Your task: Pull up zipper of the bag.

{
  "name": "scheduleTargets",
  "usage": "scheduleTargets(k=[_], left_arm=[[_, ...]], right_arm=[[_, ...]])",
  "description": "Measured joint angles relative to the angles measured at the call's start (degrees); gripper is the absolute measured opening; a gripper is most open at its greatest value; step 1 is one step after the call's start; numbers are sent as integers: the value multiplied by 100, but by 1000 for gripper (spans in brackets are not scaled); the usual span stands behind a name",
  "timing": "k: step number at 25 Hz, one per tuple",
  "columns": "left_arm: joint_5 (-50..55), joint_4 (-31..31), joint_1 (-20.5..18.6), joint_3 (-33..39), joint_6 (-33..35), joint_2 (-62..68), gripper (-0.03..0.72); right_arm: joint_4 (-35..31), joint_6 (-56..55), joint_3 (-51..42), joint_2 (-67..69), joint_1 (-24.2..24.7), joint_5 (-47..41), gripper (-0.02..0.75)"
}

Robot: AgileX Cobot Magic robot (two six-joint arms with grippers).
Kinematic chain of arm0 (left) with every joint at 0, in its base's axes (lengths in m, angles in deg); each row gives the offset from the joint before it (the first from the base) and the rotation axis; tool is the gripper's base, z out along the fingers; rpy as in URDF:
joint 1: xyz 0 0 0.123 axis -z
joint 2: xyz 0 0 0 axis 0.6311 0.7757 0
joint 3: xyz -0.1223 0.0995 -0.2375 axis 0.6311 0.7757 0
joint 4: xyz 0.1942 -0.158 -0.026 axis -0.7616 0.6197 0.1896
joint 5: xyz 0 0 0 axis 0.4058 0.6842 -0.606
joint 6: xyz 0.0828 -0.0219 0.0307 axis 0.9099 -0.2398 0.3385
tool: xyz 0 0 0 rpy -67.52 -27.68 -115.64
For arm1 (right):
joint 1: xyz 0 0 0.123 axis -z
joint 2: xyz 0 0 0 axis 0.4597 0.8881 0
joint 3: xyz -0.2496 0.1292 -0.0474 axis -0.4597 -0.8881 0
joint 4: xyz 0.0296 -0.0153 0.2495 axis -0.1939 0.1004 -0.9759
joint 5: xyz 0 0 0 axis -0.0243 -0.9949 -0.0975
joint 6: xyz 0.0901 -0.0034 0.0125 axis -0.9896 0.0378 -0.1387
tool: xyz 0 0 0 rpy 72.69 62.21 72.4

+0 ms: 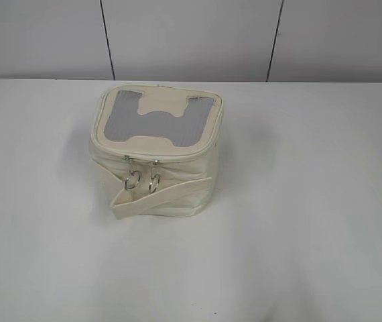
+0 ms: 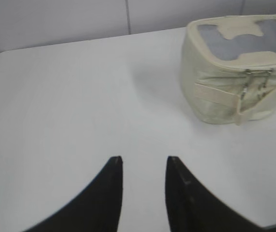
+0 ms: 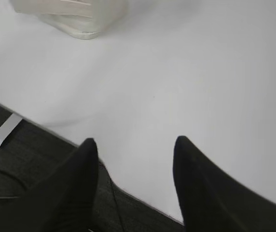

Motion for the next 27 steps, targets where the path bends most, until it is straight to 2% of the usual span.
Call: scheduleTargets(k=[2, 5, 14, 27], left_arm=[[-4, 0, -415, 0, 0, 0, 232], [-4, 0, -630, 0, 0, 0, 231], [-6, -6, -646, 8, 0, 0, 230], [-6, -6, -646, 8, 0, 0, 228]], right_arm=[[0, 0, 0, -41, 548, 7, 405], [0, -6, 0, -388, 867, 7, 405], [-395, -6, 19, -592, 927, 41, 405], [-465, -6, 19, -592, 927, 47, 405]])
